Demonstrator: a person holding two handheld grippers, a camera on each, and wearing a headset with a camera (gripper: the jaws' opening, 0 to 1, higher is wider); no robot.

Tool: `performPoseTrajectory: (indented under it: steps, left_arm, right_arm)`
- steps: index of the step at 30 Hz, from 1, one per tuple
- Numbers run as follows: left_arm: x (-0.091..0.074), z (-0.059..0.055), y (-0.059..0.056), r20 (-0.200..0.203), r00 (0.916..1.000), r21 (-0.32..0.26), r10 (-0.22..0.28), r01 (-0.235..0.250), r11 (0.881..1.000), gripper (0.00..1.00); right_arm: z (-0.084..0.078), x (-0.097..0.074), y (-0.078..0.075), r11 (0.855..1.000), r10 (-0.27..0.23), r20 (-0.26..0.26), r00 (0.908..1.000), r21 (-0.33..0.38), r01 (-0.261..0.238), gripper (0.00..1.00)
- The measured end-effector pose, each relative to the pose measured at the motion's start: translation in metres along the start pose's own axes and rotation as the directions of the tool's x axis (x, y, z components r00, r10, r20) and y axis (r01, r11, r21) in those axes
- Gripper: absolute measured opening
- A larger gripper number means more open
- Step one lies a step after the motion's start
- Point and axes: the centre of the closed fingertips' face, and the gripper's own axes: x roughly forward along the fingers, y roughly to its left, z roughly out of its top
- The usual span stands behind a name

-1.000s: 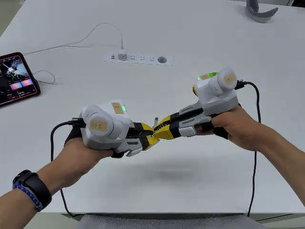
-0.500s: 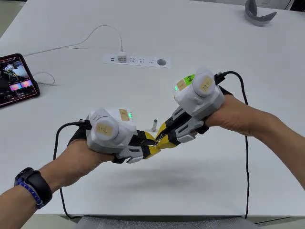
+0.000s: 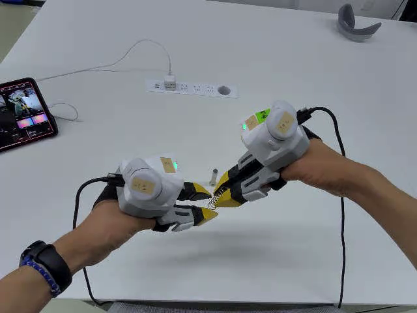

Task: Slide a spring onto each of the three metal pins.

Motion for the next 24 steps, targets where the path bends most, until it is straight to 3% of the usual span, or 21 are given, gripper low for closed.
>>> performPoseTrajectory:
  steps: [6, 18, 24]
  left_arm:
    - [-0.009, -0.015, 0.007, -0.011, 0.9990, -0.039, 0.042, -0.043, 0.998, 0.30]
    - [-0.026, -0.026, 0.028, 0.000, 0.9921, -0.112, 0.125, -0.125, 0.986, 0.34]
    - [-0.034, -0.034, 0.035, -0.005, 0.9869, -0.144, 0.161, -0.160, 0.977, 0.37]
  right_arm:
    - [-0.007, -0.003, -0.003, 1.000, -0.016, -0.001, 0.9999, 0.019, 0.016, 0.12]
    - [-0.014, -0.004, -0.004, 0.999, -0.027, -0.016, 0.9995, 0.039, 0.027, 0.12]
    - [-0.018, -0.005, -0.012, 0.998, -0.041, -0.024, 0.9989, 0.049, 0.043, 0.12]
